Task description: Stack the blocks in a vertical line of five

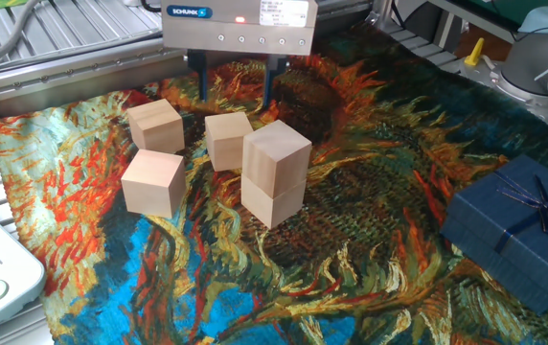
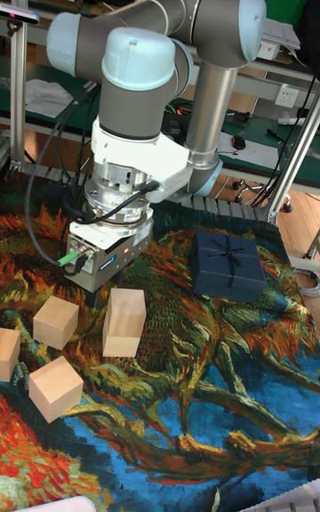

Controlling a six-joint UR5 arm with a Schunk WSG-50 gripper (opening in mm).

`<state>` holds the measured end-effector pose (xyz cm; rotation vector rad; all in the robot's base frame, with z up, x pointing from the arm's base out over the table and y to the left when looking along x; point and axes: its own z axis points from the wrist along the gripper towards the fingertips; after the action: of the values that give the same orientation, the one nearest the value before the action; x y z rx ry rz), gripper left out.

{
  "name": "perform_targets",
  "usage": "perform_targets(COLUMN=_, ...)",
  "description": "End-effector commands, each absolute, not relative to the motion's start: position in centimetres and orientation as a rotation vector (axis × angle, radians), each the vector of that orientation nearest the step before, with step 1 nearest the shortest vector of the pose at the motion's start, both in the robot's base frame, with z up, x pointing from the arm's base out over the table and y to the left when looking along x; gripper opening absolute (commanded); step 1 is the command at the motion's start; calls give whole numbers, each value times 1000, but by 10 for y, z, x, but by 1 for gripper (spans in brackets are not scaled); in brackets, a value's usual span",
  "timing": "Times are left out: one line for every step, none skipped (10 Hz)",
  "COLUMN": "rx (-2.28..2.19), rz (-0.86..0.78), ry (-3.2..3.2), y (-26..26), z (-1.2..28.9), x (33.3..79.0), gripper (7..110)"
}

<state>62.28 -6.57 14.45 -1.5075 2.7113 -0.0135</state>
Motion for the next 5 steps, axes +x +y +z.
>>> perform_targets(rx=-1441, rz=11, ry=2744, y=-63, z=145, x=621, gripper=66)
perform_targets(rx=-1453, rz=64, ry=2732, y=-55, z=146, x=618, gripper=66)
perform_targets(rx=-1511, rz=36, ry=2695, y=-58, z=146, x=621, gripper=66)
perform_targets(rx=-1549, rz=-73, ry=2668, y=-73, z=146, x=631, gripper=66)
perform_targets(rx=-1530, rz=-46, ry=2639, y=-65, z=146, x=636, gripper=66)
